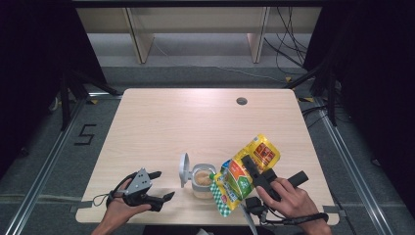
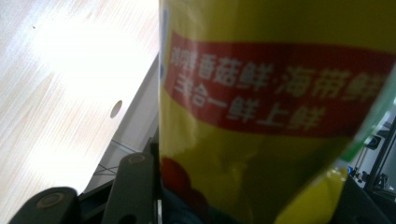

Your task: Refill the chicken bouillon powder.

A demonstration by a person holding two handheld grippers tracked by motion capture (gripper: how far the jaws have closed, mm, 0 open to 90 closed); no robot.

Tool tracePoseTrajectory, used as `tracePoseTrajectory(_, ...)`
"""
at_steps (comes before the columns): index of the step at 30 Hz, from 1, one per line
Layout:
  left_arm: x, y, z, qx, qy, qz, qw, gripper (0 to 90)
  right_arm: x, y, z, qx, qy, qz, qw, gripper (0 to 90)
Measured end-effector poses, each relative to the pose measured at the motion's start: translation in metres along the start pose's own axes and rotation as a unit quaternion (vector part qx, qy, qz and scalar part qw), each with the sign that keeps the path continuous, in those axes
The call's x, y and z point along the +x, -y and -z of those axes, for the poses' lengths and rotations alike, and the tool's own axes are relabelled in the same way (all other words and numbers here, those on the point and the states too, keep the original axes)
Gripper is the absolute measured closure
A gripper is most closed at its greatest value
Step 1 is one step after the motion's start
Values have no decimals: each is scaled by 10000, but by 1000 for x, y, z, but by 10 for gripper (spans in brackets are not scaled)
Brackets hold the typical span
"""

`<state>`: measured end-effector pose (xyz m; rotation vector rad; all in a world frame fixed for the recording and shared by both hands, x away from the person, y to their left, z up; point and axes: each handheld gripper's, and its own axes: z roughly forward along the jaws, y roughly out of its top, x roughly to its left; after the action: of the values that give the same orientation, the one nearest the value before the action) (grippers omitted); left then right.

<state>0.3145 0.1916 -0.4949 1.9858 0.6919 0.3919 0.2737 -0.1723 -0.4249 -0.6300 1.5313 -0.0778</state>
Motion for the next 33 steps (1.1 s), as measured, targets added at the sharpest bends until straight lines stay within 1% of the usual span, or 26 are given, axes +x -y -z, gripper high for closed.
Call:
tracePoseTrajectory(2, 0, 0, 0, 15, -23, -23, 10000, 163, 0, -1, 0, -33, 6, -10, 10000, 568)
tracePoseTrajectory(3, 1, 0, 0, 14, -16, -79, 10000, 163, 0, -1, -1, -28, -10, -7, 10000, 567)
tracePoseTrajectory(4, 0, 0, 0, 23, -19, -24, 10000, 163, 0, -2, -1, -24, -4, 13, 10000, 568)
tracePoseTrajectory(5, 0, 0, 0, 24, -16, -29, 10000, 163, 0, -2, -1, -29, -7, 8, 10000, 568)
tracePoseTrajectory(6, 0, 0, 0, 41, -27, -52, 10000, 163, 0, -2, -1, -43, -1, -12, 10000, 568)
tracePoseTrajectory(8, 2, -1, 0, 25, -6, -186, 9998, 163, -1, -2, -1, -28, 1, -1, 10000, 568)
tracePoseTrajectory(10, 2, -1, 0, 34, 2, -215, 9998, 163, -1, -2, -1, -31, -10, -4, 10000, 568)
tracePoseTrajectory(12, 2, -1, 0, 28, 14, -195, 9998, 163, -1, -1, -2, -54, 7, 24, 10000, 568)
tracePoseTrajectory(14, 2, -1, 0, 31, -16, -211, 9998, 163, -1, -1, -2, -27, 31, 0, 10000, 568)
tracePoseTrajectory(16, 2, -1, 0, 50, 18, -220, 9997, 163, -1, -1, -1, -49, 42, -19, 10000, 568)
tracePoseTrajectory(18, 1, -1, -1, 20, 25, -175, 9998, 163, -1, -1, -2, -25, 30, -21, 10000, 568)
tracePoseTrajectory(20, 2, -1, 0, 61, -4, -222, 9997, 163, 0, 0, -2, -9, 3, -50, 10000, 568)
tracePoseTrajectory(23, 3, -1, 0, 86, -3, -256, 9996, 163, -1, 0, -3, -21, 9, -4, 10000, 568)
tracePoseTrajectory(24, 2, -1, 0, 48, 18, -219, 9997, 163, -1, 0, -3, -23, -6, 22, 10000, 568)
tracePoseTrajectory(28, 2, -1, 0, 26, 12, -202, 9998, 163, 0, 0, -3, -22, -14, -5, 10000, 568)
tracePoseTrajectory(30, 2, -1, 0, 37, -7, -229, 9997, 163, 0, 0, -3, -20, -9, -8, 10000, 568)
tracePoseTrajectory(32, 2, -1, 0, 24, -1, -202, 9998, 163, 0, 1, -3, -14, -2, -14, 10000, 568)
tracePoseTrajectory(33, 2, -1, 0, 21, -1, -204, 9998, 163, 3, 1, -2, 43, -5, -199, 9998, 568)
